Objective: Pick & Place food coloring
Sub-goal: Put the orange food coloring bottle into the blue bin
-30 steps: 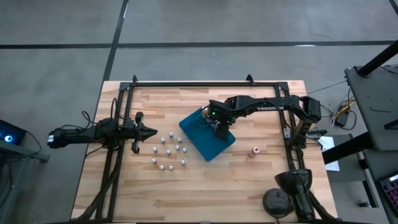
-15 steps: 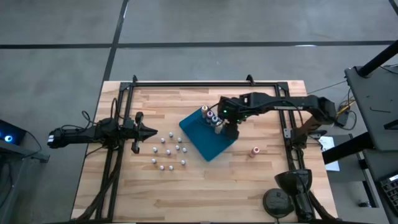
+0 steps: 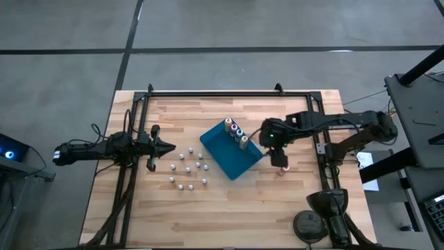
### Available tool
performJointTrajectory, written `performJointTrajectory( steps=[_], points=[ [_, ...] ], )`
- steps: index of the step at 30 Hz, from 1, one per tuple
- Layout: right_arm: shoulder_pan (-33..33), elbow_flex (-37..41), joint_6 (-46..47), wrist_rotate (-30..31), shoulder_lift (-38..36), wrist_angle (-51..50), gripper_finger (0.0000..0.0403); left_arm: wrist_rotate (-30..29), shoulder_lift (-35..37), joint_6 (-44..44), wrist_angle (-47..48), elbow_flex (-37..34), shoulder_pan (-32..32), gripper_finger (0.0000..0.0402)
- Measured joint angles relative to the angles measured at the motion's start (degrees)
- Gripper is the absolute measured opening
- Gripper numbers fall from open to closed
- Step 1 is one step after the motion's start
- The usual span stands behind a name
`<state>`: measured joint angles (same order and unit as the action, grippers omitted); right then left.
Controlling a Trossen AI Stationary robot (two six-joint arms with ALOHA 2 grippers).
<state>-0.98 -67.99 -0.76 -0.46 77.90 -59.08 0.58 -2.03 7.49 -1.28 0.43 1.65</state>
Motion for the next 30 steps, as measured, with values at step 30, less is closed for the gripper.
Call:
performJointTrajectory(
  steps=[30],
  points=[
    [9.49, 15.18, 14.21, -2.37, -8.43, -4.88, 0.0240, 0.00, -0.01, 0.00, 0.00, 0.00, 0.02, 0.0000]
  ],
)
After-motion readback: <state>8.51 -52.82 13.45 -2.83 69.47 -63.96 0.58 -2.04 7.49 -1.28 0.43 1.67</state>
